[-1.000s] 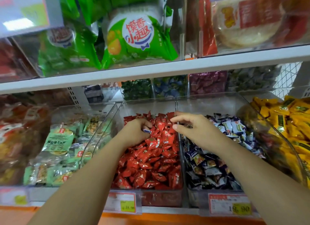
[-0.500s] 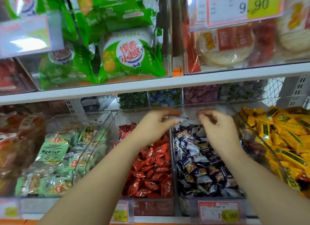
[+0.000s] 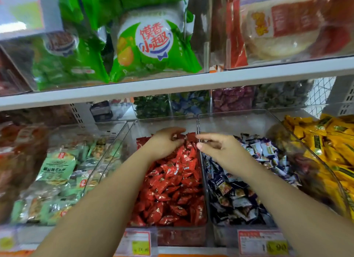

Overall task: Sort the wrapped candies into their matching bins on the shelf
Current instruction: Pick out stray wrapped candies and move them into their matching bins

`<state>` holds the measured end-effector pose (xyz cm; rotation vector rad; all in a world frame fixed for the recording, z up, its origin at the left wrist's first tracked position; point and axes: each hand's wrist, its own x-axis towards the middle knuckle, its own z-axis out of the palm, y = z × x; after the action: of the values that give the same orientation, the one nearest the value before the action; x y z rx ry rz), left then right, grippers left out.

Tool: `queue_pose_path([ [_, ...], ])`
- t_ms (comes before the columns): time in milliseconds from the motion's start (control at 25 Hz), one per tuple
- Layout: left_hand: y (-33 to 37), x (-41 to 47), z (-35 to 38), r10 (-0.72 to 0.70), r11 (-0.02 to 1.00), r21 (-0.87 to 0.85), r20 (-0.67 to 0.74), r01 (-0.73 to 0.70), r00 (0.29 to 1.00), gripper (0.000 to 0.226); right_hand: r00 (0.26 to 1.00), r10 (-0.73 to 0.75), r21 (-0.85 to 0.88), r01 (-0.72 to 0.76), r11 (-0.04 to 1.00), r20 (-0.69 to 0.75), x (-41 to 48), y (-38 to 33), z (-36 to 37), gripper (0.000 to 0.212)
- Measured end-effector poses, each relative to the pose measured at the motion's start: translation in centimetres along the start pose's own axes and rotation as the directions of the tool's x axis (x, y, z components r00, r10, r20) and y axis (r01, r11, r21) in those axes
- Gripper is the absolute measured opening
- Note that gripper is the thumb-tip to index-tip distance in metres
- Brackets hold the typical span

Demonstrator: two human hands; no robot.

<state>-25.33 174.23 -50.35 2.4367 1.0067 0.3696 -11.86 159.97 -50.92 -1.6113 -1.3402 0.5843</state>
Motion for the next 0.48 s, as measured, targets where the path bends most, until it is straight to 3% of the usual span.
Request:
queue_pose_path([
  [80, 0.6, 0.6, 0.5, 0.001, 0.995, 0.098, 0.202, -0.022, 0.979, 0.044, 1.000, 0.009, 0.020, -0.009, 1.000, 0.002, 0.1, 0.0, -0.2, 0.033],
  [200, 0.9, 0.0, -0.2, -0.029, 0.982, 0.179, 0.476, -0.065, 0.879, 0.037, 1.000, 0.015, -0.016, -0.015, 1.000, 0.010, 0.2, -0.1, -0.3, 0.033],
  [480, 0.1, -5.4, -4.2, -0.140, 0.975, 0.221, 0.638, -0.006, 0.758, 0.037, 0.999, 0.026, -0.072, -0.023, 0.997, 0.038, -0.7, -1.4, -0.4, 0.033],
])
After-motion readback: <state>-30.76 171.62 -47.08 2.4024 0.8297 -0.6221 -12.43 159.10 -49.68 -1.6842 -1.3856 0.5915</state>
